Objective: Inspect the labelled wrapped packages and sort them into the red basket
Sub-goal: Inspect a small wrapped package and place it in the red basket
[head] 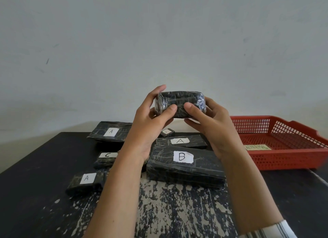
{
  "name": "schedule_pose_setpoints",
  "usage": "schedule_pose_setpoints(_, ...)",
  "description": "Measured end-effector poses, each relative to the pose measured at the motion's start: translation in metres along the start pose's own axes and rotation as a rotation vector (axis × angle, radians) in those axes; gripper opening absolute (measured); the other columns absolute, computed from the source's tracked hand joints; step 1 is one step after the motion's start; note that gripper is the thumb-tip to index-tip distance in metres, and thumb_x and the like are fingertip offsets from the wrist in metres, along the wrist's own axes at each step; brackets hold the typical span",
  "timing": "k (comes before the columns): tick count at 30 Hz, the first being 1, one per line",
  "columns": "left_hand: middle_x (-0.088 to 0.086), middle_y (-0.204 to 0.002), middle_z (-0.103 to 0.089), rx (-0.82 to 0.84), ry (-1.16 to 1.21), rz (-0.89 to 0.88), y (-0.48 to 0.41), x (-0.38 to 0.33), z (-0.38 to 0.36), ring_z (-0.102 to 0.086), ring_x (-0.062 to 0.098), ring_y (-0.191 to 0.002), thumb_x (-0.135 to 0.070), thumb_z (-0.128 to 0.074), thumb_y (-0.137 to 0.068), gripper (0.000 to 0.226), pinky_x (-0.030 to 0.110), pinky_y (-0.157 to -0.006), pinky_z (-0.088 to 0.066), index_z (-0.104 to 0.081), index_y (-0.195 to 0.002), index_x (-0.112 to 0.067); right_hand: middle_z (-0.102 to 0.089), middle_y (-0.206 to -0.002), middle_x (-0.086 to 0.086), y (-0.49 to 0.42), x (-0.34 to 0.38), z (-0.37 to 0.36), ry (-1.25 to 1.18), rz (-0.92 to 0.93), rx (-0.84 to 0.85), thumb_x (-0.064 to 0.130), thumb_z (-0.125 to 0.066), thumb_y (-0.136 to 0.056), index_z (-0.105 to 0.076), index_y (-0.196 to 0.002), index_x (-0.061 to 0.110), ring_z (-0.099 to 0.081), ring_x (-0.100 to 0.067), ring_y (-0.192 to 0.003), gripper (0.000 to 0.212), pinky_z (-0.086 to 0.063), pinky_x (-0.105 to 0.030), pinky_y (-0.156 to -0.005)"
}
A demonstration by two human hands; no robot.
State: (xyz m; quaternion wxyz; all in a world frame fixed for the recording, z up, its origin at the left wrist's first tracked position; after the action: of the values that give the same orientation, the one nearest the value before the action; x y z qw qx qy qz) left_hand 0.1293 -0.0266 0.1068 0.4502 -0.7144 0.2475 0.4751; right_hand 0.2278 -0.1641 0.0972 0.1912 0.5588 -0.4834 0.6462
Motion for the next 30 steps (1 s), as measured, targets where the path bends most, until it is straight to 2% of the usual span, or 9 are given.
schedule_pose_setpoints(2, 0.004, -0.121, -0.073, -0.006, 0.002, 0.019, 0.0, 0.001, 0.0, -0.074, 0.012, -0.108, -0.021, -0.077, -0.09, 0.054, 0.025, -0.092, -0.059, -0.059, -0.137, -0.041, -0.077, -0.12, -0.005, 0.0, 0.001, 0.002, -0.004, 0.002, -0.013, 0.035, -0.082, -0.081, -0.064, -0.134, 0.016, -0.075, -0.017, -0.111, 0.059, -0.06, -0.033, -0.096)
schedule_pose_setpoints(4, 0.003, -0.122, -0.072, -0.017, -0.008, 0.048, -0.001, 0.002, 0.0, -0.074, 0.01, -0.107, -0.043, -0.084, -0.073, 0.075, 0.029, -0.096, -0.058, -0.054, -0.141, -0.039, -0.078, -0.118, -0.005, 0.001, 0.004, 0.002, 0.002, 0.014, -0.018, 0.029, -0.081, -0.086, -0.065, -0.133, 0.015, -0.075, -0.017, -0.109, 0.051, -0.06, -0.031, -0.095)
schedule_pose_setpoints(7, -0.001, -0.12, -0.073, -0.059, -0.066, 0.081, 0.0, 0.004, 0.001, -0.075, 0.006, -0.101, -0.062, -0.083, -0.053, 0.096, 0.033, -0.098, -0.059, -0.056, -0.139, -0.03, -0.078, -0.117, -0.006, 0.002, 0.006, 0.0, 0.032, 0.028, -0.019, 0.03, -0.083, -0.084, -0.065, -0.133, 0.016, -0.076, -0.018, -0.107, 0.055, -0.06, -0.031, -0.094)
schedule_pose_setpoints(11, -0.001, -0.108, -0.079, -0.089, -0.081, 0.08, -0.001, 0.008, 0.004, -0.076, 0.009, -0.1, -0.042, -0.083, -0.077, 0.049, 0.03, -0.091, -0.061, -0.071, -0.119, -0.018, -0.078, -0.117, -0.004, 0.002, 0.007, -0.003, 0.078, 0.041, -0.016, 0.03, -0.085, -0.082, -0.065, -0.134, 0.018, -0.077, -0.017, -0.104, 0.057, -0.061, -0.033, -0.094)
schedule_pose_setpoints(13, -0.001, -0.106, -0.08, -0.104, -0.07, 0.066, -0.003, 0.009, 0.006, -0.076, 0.008, -0.098, -0.035, -0.081, -0.084, 0.038, 0.024, -0.083, -0.061, -0.072, -0.116, -0.018, -0.077, -0.118, -0.005, 0.002, 0.008, -0.004, 0.056, 0.032, -0.007, 0.036, -0.085, -0.078, -0.064, -0.134, 0.019, -0.077, -0.017, -0.105, 0.062, -0.061, -0.033, -0.093)
schedule_pose_setpoints(16, -0.001, -0.102, -0.08, -0.12, -0.057, 0.052, -0.004, 0.008, 0.008, -0.077, 0.009, -0.095, -0.031, -0.082, -0.085, 0.033, 0.021, -0.078, -0.06, -0.072, -0.113, -0.017, -0.077, -0.119, -0.006, 0.004, 0.008, -0.006, 0.004, -0.008, 0.004, 0.049, -0.078, -0.076, -0.064, -0.135, 0.017, -0.076, -0.016, -0.108, 0.069, -0.061, -0.029, -0.09)
schedule_pose_setpoints(19, 0.0, -0.102, -0.08, -0.116, -0.05, 0.051, -0.003, 0.008, 0.007, -0.077, 0.011, -0.096, -0.031, -0.082, -0.084, 0.033, 0.024, -0.081, -0.061, -0.072, -0.112, -0.016, -0.08, -0.112, -0.005, 0.005, 0.007, -0.005, -0.04, -0.037, -0.006, 0.041, -0.068, -0.094, -0.067, -0.131, 0.011, -0.076, -0.014, -0.108, 0.047, -0.061, -0.024, -0.086)
schedule_pose_setpoints(25, 0.003, -0.113, -0.077, -0.068, 0.009, 0.061, -0.002, 0.004, 0.002, -0.075, 0.008, -0.102, -0.055, -0.077, -0.069, 0.066, 0.028, -0.088, -0.061, -0.068, -0.12, -0.014, -0.08, -0.11, -0.008, 0.003, 0.008, 0.002, -0.051, -0.021, -0.062, 0.035, -0.064, -0.101, -0.069, -0.127, 0.007, -0.076, -0.018, -0.108, 0.039, -0.061, -0.032, -0.093)
schedule_pose_setpoints(30, 0.003, -0.104, -0.08, -0.056, 0.036, 0.081, -0.003, 0.005, 0.0, -0.075, 0.007, -0.098, -0.043, -0.069, -0.09, 0.04, 0.025, -0.085, -0.061, -0.072, -0.114, -0.011, -0.08, -0.11, -0.007, 0.002, 0.007, 0.005, -0.069, -0.021, -0.087, 0.033, -0.064, -0.101, -0.069, -0.127, 0.007, -0.076, -0.017, -0.107, 0.036, -0.062, -0.031, -0.091)
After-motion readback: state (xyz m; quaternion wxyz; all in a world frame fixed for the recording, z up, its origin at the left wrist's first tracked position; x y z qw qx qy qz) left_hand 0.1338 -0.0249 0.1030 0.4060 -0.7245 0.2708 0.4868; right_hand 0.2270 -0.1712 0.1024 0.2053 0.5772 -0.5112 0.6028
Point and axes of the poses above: each hand's wrist, its own y-axis away from the middle knuckle, its own z-axis out of the back of the hand, x = y × z, the point moved 7 cm from there along -y, towards the middle knuckle
